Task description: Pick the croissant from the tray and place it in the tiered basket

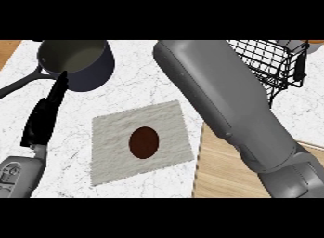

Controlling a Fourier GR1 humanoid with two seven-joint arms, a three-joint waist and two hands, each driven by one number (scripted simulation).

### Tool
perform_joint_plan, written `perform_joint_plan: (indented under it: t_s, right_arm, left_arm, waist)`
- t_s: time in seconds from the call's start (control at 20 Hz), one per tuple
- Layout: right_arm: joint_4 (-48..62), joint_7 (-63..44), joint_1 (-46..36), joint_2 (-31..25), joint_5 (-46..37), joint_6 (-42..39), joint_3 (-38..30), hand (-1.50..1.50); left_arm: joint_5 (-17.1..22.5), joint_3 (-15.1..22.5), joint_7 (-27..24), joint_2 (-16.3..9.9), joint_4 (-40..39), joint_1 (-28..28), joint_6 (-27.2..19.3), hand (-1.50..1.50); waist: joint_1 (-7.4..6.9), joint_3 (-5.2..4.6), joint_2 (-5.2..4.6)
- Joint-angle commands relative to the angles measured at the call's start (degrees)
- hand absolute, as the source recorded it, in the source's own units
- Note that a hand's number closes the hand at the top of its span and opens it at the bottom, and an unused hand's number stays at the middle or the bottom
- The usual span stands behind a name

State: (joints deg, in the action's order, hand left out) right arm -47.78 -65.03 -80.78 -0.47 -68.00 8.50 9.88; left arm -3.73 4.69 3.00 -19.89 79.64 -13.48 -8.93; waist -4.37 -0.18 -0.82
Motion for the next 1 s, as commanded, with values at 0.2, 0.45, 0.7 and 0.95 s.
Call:
perform_joint_plan:
  t_s: [0.2, 0.45, 0.7, 0.95]
  right_arm:
    - [17.40, -3.05, -3.88, -1.53, -6.59, 1.46, -1.62, 1.50]
    - [23.72, -0.12, -6.71, -6.90, -8.53, -3.94, -2.49, 1.50]
    - [25.01, 3.56, -5.82, -8.70, -8.15, -3.27, -4.49, 1.50]
    - [25.98, 9.37, -4.42, -9.36, -6.08, -1.06, -7.13, 1.50]
  left_arm:
    - [-0.57, -1.04, -0.10, 0.05, -0.31, 1.17, -0.65, 0.00]
    - [0.00, -1.70, 1.21, 0.11, 1.24, 1.12, -0.41, 0.00]
    - [0.13, -2.69, 0.24, -1.00, 2.80, 3.96, 1.06, 0.00]
    - [-1.39, -2.14, -0.54, 1.16, 1.68, 3.45, 0.04, 0.00]
  waist:
    - [1.69, 0.02, -0.11]
    - [2.20, 0.09, 0.13]
    - [2.80, 0.14, 0.43]
    - [2.91, 0.14, 0.31]
